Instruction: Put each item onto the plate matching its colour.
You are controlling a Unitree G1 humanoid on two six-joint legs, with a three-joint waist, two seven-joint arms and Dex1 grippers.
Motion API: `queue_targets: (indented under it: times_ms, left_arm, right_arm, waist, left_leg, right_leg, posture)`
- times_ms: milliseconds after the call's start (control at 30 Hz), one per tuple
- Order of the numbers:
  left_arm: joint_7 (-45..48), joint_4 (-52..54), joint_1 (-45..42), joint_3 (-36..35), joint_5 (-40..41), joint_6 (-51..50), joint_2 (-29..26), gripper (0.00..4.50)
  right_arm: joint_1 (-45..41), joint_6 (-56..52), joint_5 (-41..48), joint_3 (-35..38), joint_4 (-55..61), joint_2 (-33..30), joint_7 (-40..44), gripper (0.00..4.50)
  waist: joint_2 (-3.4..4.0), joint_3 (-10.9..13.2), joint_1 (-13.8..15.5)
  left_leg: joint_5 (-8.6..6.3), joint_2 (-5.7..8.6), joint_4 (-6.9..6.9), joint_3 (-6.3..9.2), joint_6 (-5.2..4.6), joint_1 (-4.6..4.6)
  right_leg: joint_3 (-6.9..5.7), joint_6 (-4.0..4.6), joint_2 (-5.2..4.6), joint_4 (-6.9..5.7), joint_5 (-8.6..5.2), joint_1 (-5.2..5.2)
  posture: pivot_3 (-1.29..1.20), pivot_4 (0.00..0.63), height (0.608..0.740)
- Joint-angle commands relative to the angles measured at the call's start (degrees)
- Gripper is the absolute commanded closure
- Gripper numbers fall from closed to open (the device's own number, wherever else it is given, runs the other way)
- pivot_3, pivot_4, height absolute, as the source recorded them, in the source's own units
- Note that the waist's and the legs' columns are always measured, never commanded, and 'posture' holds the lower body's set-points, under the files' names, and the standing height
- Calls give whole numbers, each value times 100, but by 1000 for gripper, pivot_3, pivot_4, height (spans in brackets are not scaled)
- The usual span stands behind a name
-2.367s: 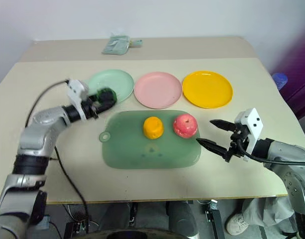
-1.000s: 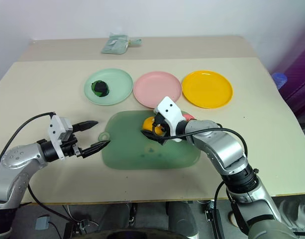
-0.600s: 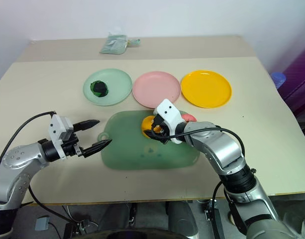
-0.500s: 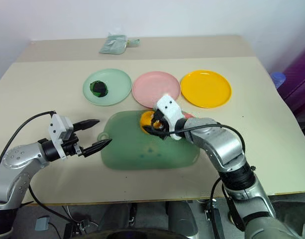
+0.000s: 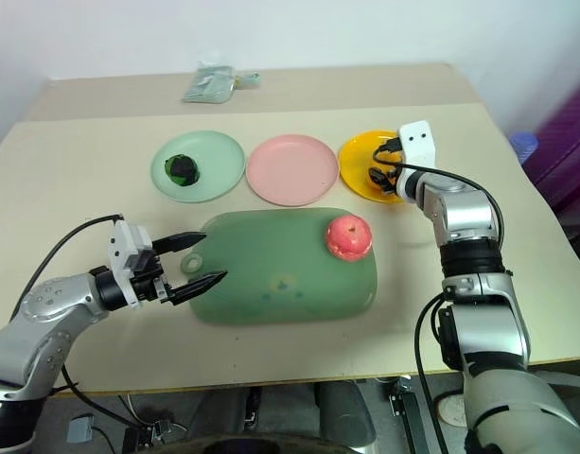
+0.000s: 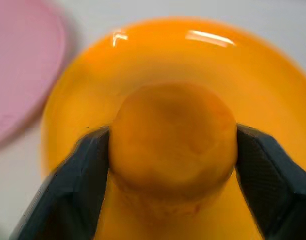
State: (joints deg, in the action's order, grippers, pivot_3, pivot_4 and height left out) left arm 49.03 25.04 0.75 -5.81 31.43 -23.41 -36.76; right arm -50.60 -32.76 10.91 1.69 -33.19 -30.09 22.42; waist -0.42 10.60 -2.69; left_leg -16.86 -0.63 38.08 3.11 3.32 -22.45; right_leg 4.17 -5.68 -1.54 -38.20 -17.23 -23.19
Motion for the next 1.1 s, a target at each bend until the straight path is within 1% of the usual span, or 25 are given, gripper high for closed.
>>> queue_targets:
  times_ms: [33,67,133,233,300,400,500,633,700,767,800,833,900,967,1100]
  left_arm:
    - [-36,211,98,-57,-8,136,30,0]
    - [-46,217,135,-63,-14,157,36,0]
    - [-53,190,227,-46,-64,237,65,0]
    - [-14,121,285,-44,-92,312,81,0]
    - [26,79,281,-30,-96,337,75,0]
    - [110,-21,169,17,-105,354,45,0]
    - [157,-104,-28,52,-93,307,27,0]
    - [198,-179,-172,75,-100,268,22,0]
    - [170,-123,-197,63,-84,207,9,0]
    - [113,-29,-182,22,-58,132,-14,0]
    - [74,25,-167,0,-49,89,-20,0]
    - [48,61,-157,-14,-44,57,-22,0]
    - [-57,153,-103,-83,-24,-34,-35,0]
    - [-169,223,-36,-186,7,-108,-49,0]
    - [-317,266,38,-320,42,-193,-58,0]
  right_arm:
    - [-28,632,-85,3,466,-209,520,24]
    - [61,687,-90,-10,669,-260,651,24]
    - [526,756,235,115,1571,-503,1317,24]
    - [1569,482,1131,330,3195,-1010,2644,24]
    - [2261,291,1516,364,3955,-1379,3265,24]
    - [3015,105,1641,280,4517,-1729,3578,24]
    - [3358,145,1410,60,4599,-1819,3584,24]
    - [3299,321,954,-232,4287,-1583,3247,24]
    - [3186,366,895,-237,4221,-1401,3070,539]
    - [3113,333,1049,-152,4409,-1258,3037,1203]
    - [3065,307,1127,-108,4504,-1197,3021,1442]
    - [3032,289,1171,-82,4557,-1160,3007,1487]
    - [2716,118,1372,-36,4584,-885,2840,1487]
    - [2300,71,1371,-142,4454,-534,2621,1487]
    - [1350,-122,897,-421,3490,208,1810,1487]
  waist:
    - [1,0,-18]
    - [1,0,-18]
    - [2,0,10]
    - [2,0,95]
    - [2,0,140]
    - [2,0,172]
    - [2,0,154]
    - [3,0,145]
    - [3,0,144]
    - [3,0,158]
    - [3,0,162]
    - [3,0,173]
    - [2,0,171]
    - [4,1,142]
    - [6,2,74]
  left_leg:
    - [-1,-2,-1,2,-2,0]
    - [-1,-3,-3,1,-2,0]
    - [-1,-10,-4,2,-2,-1]
    - [-2,-9,-2,15,-4,-6]
    - [-3,-9,0,17,-5,-5]
    - [-3,-9,4,18,-5,9]
    - [-2,-7,10,15,-5,33]
    - [-3,-4,7,14,-5,38]
    - [-3,-5,6,14,-5,35]
    - [-3,-7,7,14,-5,32]
    - [-3,-8,7,16,-5,30]
    - [-3,-8,7,17,-5,29]
    - [-3,-9,8,20,-5,27]
    - [-3,-10,8,17,-5,27]
    - [-3,-13,5,20,-5,27]
  right_leg:
    - [2,0,1,0,0,-2]
    - [6,0,1,0,0,-6]
    - [6,0,-1,1,0,-5]
    - [0,-1,-6,5,0,0]
    - [-3,-1,-8,9,0,7]
    - [-4,-1,-8,8,0,23]
    - [-4,0,-1,8,0,46]
    - [-3,1,8,6,-1,46]
    - [-3,1,7,7,-1,43]
    - [-3,1,3,8,0,41]
    - [-3,1,2,8,-1,41]
    - [-3,1,2,8,-1,41]
    - [-4,0,0,8,-1,40]
    - [-2,0,-1,7,0,39]
    - [-4,1,5,3,0,34]
  posture:
    - [0,150,740]
    - [0,150,740]
    - [0,150,740]
    - [0,150,740]
    - [0,150,740]
    - [0,150,740]
    - [0,150,740]
    - [0,150,740]
    - [0,150,740]
    - [0,150,740]
    - [0,150,740]
    - [0,150,740]
    - [0,150,740]
    - [0,150,740]
    - [0,150,740]
